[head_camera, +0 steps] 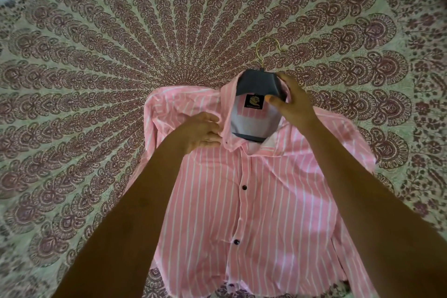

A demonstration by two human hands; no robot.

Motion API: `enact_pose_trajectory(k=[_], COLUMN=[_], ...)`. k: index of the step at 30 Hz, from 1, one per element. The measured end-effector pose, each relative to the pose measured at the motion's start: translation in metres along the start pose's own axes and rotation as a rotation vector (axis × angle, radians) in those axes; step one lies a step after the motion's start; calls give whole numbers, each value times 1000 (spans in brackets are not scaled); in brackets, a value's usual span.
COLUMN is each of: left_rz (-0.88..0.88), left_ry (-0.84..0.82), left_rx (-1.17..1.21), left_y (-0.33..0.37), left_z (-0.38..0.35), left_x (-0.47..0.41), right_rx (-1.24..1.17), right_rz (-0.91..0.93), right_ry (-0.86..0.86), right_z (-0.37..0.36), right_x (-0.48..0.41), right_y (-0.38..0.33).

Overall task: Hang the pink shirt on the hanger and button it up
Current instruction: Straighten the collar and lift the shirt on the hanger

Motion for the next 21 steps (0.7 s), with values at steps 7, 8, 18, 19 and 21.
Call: enact_pose_trajectory(k=[7,8,18,19,21], left_rz=[-300,-372,-343,-321,-344], left_ry=[657,668,547,516,484], left_rx=[-582,-505,-295,-131,-132], left_y=[26,30,46,51,64], left_z=[7,6,-35,-38,-39], left_x=[2,2,-17,-19,-22], right_rx=[227,265,-201,-172,-8], right_rz=[126,131,-85,-84,-87], right_ry=[118,130,207,187,118], right_z=[-2,-3,-2,1,5], right_x=[-4,-4,1,0,-5], right_y=[1,0,-2,-3,-4])
Point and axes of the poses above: each hand's wrist, its own x-axis away from the middle knuckle, its own z-axis out of the back of the hand, y = z × x, the point moved 1 cm from there along -x, towards the middle knuckle, and after that the axes turned 9 degrees about -x, right-handed, at the moved point
